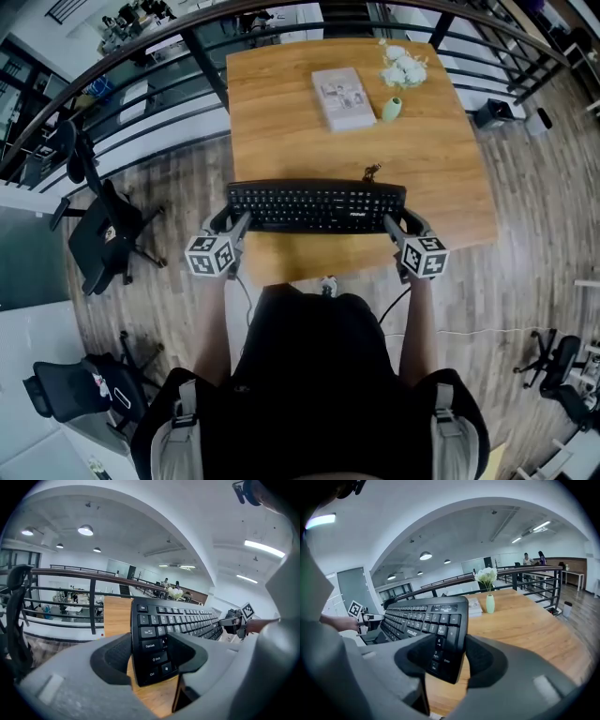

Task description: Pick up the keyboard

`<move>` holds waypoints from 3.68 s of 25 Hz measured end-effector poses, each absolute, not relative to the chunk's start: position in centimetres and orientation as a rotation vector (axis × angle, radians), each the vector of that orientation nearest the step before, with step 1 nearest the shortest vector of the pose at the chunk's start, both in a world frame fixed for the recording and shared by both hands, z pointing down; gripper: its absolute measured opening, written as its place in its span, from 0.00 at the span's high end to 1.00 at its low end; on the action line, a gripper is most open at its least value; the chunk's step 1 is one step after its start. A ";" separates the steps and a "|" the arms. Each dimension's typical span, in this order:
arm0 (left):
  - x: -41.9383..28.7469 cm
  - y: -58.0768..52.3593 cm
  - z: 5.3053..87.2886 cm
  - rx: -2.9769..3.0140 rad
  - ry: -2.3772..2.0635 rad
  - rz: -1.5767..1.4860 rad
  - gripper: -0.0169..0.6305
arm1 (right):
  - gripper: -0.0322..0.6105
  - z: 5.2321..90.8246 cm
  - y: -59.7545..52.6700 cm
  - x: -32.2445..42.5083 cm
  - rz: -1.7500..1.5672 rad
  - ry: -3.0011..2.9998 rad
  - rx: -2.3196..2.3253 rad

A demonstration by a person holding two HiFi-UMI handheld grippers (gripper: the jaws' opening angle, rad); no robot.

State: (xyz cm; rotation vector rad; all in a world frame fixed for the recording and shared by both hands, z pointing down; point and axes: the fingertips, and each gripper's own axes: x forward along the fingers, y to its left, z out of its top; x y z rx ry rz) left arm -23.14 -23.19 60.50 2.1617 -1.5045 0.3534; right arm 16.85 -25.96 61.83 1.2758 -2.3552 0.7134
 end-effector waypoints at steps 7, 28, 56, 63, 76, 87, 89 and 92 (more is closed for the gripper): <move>-22.6 -22.4 58.6 2.192 -1.542 0.335 0.60 | 0.63 60.7 -25.2 17.4 0.704 -2.379 1.291; -21.4 -21.5 52.5 2.248 -1.668 0.233 0.60 | 0.63 54.6 -26.2 18.5 0.553 -2.458 1.304; -19.3 -21.3 50.3 2.264 -1.719 0.206 0.60 | 0.63 53.3 -27.0 20.4 0.534 -2.493 1.284; -19.0 -21.3 49.9 2.266 -1.730 0.206 0.60 | 0.63 53.1 -27.1 20.7 0.531 -2.499 1.283; -17.6 -21.2 49.8 2.261 -1.743 0.207 0.60 | 0.63 53.3 -27.3 22.0 0.525 -2.504 1.282; -16.7 -21.7 49.4 2.270 -1.736 0.206 0.60 | 0.63 52.8 -27.5 22.9 0.521 -2.502 1.303; -16.6 -21.9 49.5 2.272 -1.733 0.207 0.60 | 0.63 52.8 -27.6 23.0 0.522 -2.499 1.308; -16.4 -22.1 49.6 2.277 -1.726 0.206 0.60 | 0.63 52.9 -27.7 23.3 0.522 -2.496 1.314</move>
